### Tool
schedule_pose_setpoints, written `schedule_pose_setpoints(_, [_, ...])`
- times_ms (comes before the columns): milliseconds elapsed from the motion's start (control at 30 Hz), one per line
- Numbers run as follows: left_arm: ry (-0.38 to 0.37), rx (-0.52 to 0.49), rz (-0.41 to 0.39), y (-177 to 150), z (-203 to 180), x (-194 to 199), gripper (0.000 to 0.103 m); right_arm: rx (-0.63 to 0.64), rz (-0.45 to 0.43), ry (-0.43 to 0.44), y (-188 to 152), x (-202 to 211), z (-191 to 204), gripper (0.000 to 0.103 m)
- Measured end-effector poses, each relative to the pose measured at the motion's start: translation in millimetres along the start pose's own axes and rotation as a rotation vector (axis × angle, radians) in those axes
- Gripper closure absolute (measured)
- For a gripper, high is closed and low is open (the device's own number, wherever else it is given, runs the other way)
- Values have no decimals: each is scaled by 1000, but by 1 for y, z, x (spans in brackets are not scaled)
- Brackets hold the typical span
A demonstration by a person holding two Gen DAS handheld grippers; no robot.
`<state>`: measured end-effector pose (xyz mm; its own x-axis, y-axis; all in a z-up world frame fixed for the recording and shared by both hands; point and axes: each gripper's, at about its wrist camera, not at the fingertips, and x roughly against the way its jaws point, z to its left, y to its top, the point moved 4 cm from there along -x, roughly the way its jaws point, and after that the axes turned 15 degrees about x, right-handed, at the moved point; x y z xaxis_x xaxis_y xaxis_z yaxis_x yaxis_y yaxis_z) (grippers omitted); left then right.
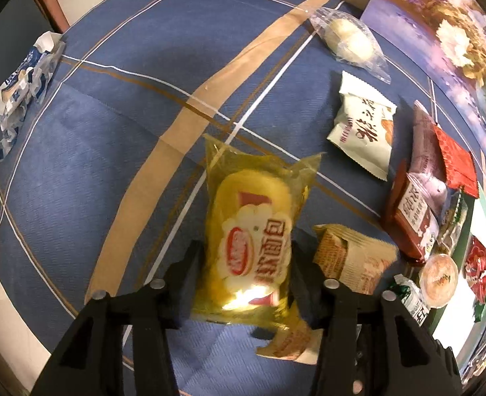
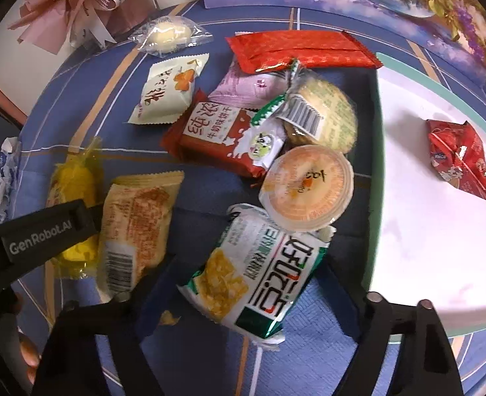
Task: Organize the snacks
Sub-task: 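Close left gripper on yellow bread bag while right gripper grasps cracker pack, then carry yellow bag with left gripper into tray while right gripper places cracker pack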
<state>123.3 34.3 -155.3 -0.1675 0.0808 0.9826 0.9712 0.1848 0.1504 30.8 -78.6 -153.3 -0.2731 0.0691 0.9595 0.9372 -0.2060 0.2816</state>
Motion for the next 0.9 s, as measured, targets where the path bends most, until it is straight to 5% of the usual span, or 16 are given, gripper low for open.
schedule_pose_setpoints(233, [-35,-18,-5,-4,-2,11,59,-19,-17,13,-6,6,-8,48])
schedule_pose_setpoints(733, [-121,-29,-115,-14,-21,85,59,-71,-167,64,3,68,-40,49])
schedule_pose_setpoints(900, [-157,-91,-124,-40,-44,102,59,-132,-185,2,-7,88,-76,49])
